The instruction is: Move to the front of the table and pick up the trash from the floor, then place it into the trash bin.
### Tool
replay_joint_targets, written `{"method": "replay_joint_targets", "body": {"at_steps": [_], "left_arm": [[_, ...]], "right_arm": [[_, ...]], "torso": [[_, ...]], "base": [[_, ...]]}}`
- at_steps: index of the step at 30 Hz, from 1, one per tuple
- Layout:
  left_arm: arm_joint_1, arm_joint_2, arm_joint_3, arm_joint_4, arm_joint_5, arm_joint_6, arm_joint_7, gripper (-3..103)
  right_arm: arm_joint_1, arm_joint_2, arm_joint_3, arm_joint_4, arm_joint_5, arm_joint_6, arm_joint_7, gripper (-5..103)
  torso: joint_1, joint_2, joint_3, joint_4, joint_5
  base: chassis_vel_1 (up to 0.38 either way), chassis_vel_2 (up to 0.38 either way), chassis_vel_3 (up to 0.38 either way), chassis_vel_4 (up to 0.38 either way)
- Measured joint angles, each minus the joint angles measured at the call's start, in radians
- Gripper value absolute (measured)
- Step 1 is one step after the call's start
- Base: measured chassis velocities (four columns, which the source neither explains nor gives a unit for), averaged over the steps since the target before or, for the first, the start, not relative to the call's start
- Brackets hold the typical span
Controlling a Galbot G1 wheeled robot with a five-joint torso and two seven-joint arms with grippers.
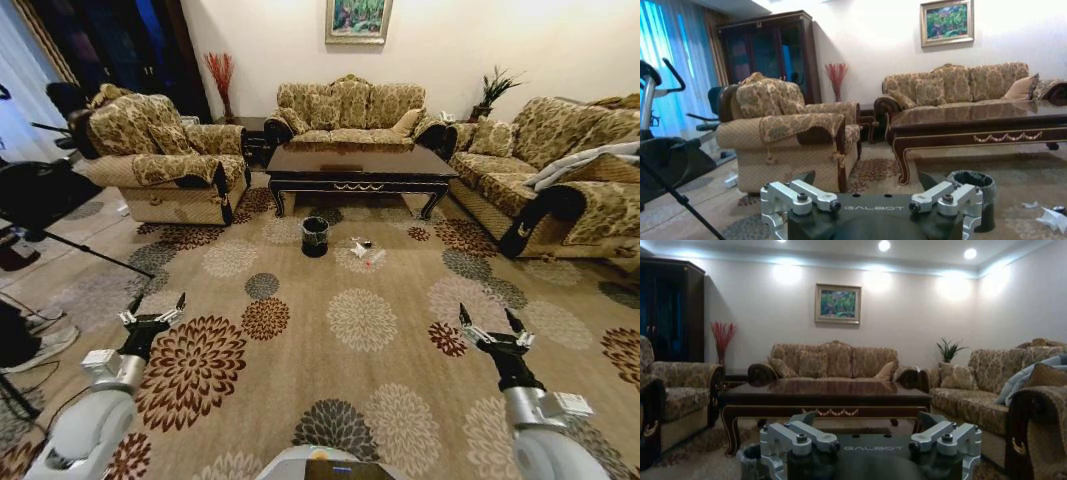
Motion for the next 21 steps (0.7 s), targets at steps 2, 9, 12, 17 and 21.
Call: {"method": "replay_joint_targets", "body": {"at_steps": [2, 9, 12, 17, 21], "left_arm": [[-0.001, 0.001, 0.0, 0.005, 0.001, -0.002, 0.0, 100], [0.004, 0.018, 0.001, -0.014, -0.023, 0.01, 0.019, 100], [0.024, 0.03, 0.004, -0.036, -0.047, 0.01, 0.054, 100], [0.064, 0.052, 0.004, -0.078, -0.127, 0.016, 0.109, 100], [0.083, 0.059, 0.008, -0.09, -0.176, 0.022, 0.13, 100]], "right_arm": [[-0.005, 0.003, -0.003, -0.003, -0.008, 0.005, -0.004, 100], [-0.01, 0.007, -0.02, -0.02, -0.025, 0.015, -0.015, 100], [-0.014, 0.009, -0.034, -0.026, -0.028, 0.019, -0.023, 100], [-0.019, 0.01, -0.061, -0.032, -0.045, 0.024, -0.023, 100], [-0.015, 0.006, -0.069, -0.031, -0.044, 0.025, -0.017, 100]], "torso": [[-0.007, -0.016, -0.009, 0.0, 0.0], [-0.022, -0.05, -0.029, -0.0001, 0.0], [-0.028, -0.065, -0.037, 0.0, 0.0], [-0.038, -0.088, -0.05, -0.0001, 0.0001], [-0.045, -0.104, -0.059, 0.0, 0.0001]], "base": [[0.0, 0.0, 0.0, 0.0], [0.0, 0.0, 0.0, 0.0], [0.0, 0.0, 0.0, 0.0], [0.0, 0.0, 0.0, 0.0], [0.0, 0.0, 0.0, 0.0]]}}
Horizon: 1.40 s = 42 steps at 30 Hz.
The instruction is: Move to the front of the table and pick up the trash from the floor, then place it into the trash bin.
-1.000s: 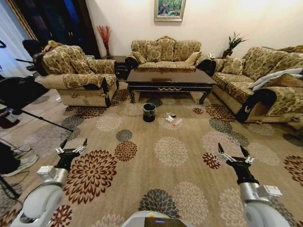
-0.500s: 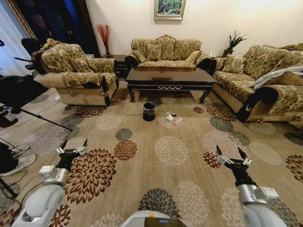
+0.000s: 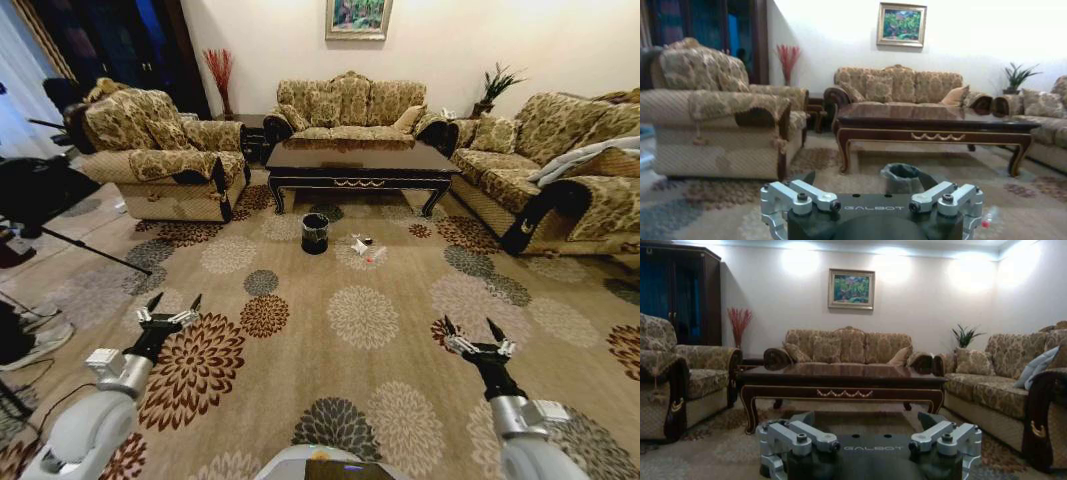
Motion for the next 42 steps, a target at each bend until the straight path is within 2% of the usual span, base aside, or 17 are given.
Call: {"method": "replay_joint_targets", "body": {"at_steps": [5, 6, 8, 14, 23, 28, 42], "left_arm": [[0.0, -0.008, 0.007, 0.002, 0.017, 0.005, 0.003, 100], [0.0, -0.014, 0.008, 0.002, 0.028, 0.008, 0.0, 97], [0.0, -0.023, 0.011, 0.002, 0.058, 0.009, -0.003, 100], [-0.003, -0.046, 0.01, 0.008, 0.099, 0.005, -0.012, 100], [0.013, -0.065, 0.011, 0.008, 0.125, -0.001, -0.017, 100], [0.012, -0.075, 0.018, -0.012, 0.086, 0.025, -0.023, 100], [0.001, -0.088, 0.059, -0.01, 0.169, 0.001, -0.018, 100]], "right_arm": [[0.002, -0.006, 0.001, 0.002, 0.012, 0.0, -0.001, 100], [0.004, -0.006, 0.001, 0.0, 0.013, 0.0, -0.001, 100], [0.006, -0.004, -0.004, -0.004, 0.012, 0.0, -0.001, 100], [0.008, 0.0, -0.024, -0.009, -0.013, 0.0, -0.006, 100], [0.008, 0.005, -0.03, -0.01, -0.028, -0.003, -0.004, 100], [0.001, 0.007, -0.025, -0.019, -0.038, 0.006, -0.008, 100], [-0.02, 0.017, -0.011, -0.002, -0.065, 0.01, -0.015, 100]], "torso": [[-0.009, -0.02, -0.011, -0.0001, -0.0002], [-0.011, -0.026, -0.015, 0.0, -0.0001], [-0.016, -0.037, -0.021, 0.0, -0.0002], [-0.027, -0.063, -0.036, 0.0, -0.0001], [-0.041, -0.097, -0.055, 0.0, -0.0002], [-0.051, -0.121, -0.07, 0.0001, 0.0], [-0.075, -0.179, -0.105, 0.0, -0.0001]], "base": [[0.0, 0.0, 0.0, 0.0], [0.0, 0.0, 0.0, 0.0], [0.0, 0.0, 0.0, 0.0], [0.0, 0.0, 0.0, 0.0], [0.0, 0.0, 0.0, 0.0], [0.0, 0.0, 0.0, 0.0], [0.0, 0.0, 0.0, 0.0]]}}
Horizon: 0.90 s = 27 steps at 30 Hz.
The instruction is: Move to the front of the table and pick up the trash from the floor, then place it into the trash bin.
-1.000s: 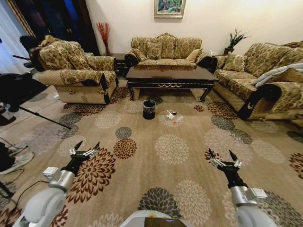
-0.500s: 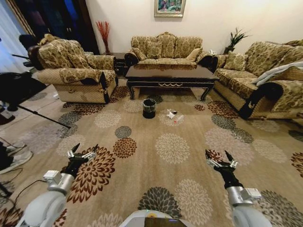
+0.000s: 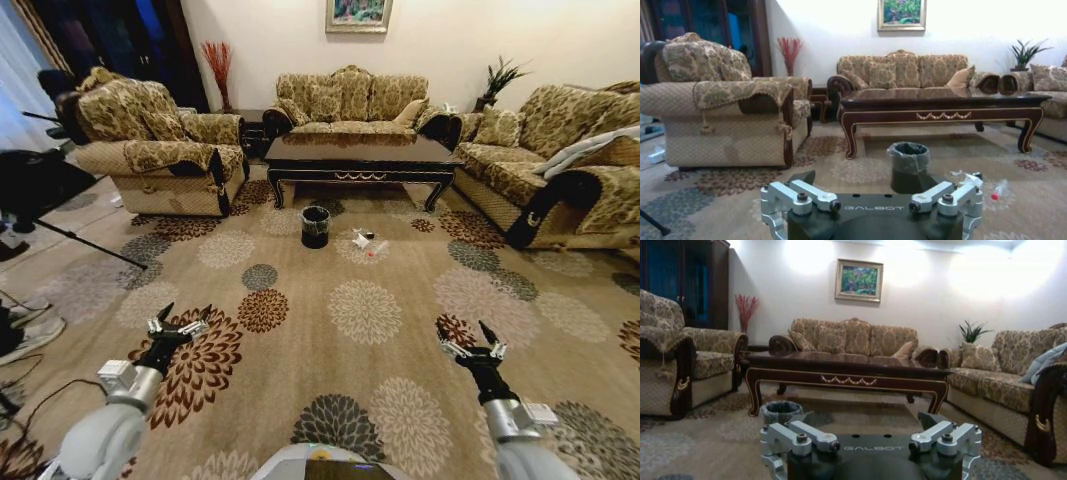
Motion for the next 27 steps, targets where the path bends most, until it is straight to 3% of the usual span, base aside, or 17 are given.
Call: {"method": "replay_joint_targets", "body": {"at_steps": [11, 27], "left_arm": [[-0.037, -0.006, 0.045, 0.015, 0.044, 0.003, -0.002, 100], [-0.022, -0.011, 0.033, 0.03, 0.06, -0.011, -0.007, 100]], "right_arm": [[-0.003, 0.009, -0.01, -0.018, -0.028, 0.01, -0.01, 100], [-0.009, 0.013, -0.004, -0.034, -0.042, 0.024, -0.011, 100]], "torso": [[-0.019, -0.048, -0.028, -0.0001, -0.0001], [-0.044, -0.111, -0.066, 0.0, 0.0]], "base": [[0.0, 0.0, 0.0, 0.0], [0.0, 0.0, 0.0, 0.0]]}}
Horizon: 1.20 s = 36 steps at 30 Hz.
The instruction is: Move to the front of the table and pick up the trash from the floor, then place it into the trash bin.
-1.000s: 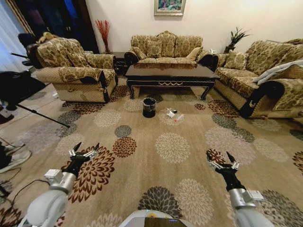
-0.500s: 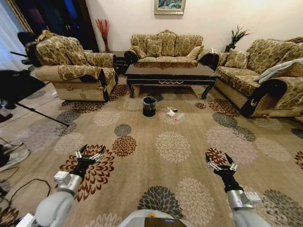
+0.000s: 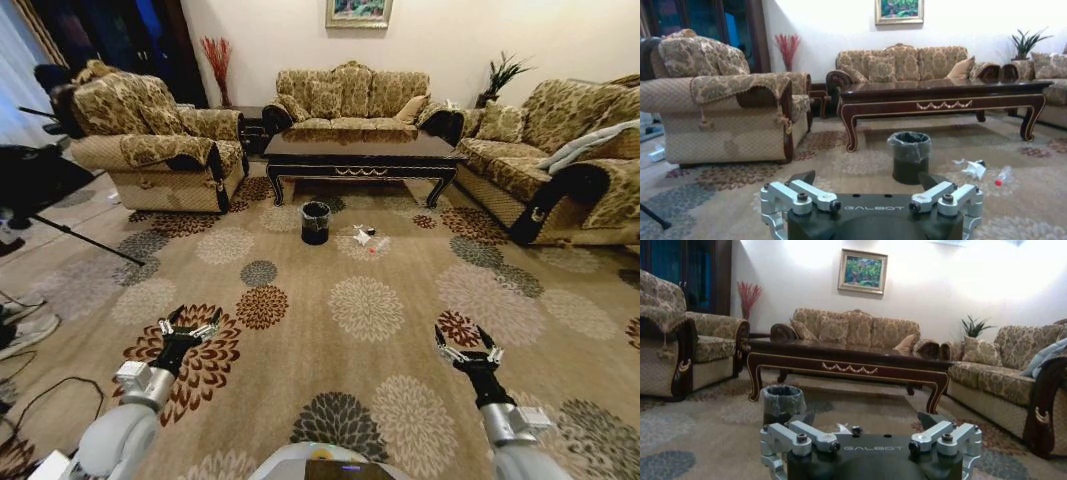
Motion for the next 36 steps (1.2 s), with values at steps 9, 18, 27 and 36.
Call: {"method": "replay_joint_targets", "body": {"at_steps": [9, 18, 27, 36], "left_arm": [[0.012, -0.005, -0.012, -0.009, -0.003, -0.005, -0.006, 100], [0.028, -0.015, -0.008, -0.027, 0.006, -0.007, -0.004, 100], [0.032, -0.013, -0.008, -0.034, 0.007, -0.012, -0.004, 100], [0.038, -0.015, -0.004, -0.037, 0.011, -0.018, -0.004, 100]], "right_arm": [[-0.006, 0.007, 0.005, -0.004, -0.002, 0.01, 0.017, 100], [-0.018, 0.006, 0.021, 0.005, 0.022, 0.017, 0.018, 100], [-0.022, 0.006, 0.03, 0.014, 0.034, 0.018, 0.024, 100], [-0.032, 0.008, 0.047, 0.021, 0.044, 0.024, 0.018, 100]], "torso": [[-0.013, -0.036, -0.023, 0.0, 0.0001], [-0.026, -0.071, -0.045, 0.0, 0.0], [-0.039, -0.108, -0.07, 0.0, 0.0], [-0.052, -0.144, -0.093, 0.0, 0.0001]], "base": [[0.0, 0.0, 0.0, 0.0], [0.0, 0.0, 0.0, 0.0], [0.0, 0.0, 0.0, 0.0], [0.0, 0.0, 0.0, 0.0]]}}
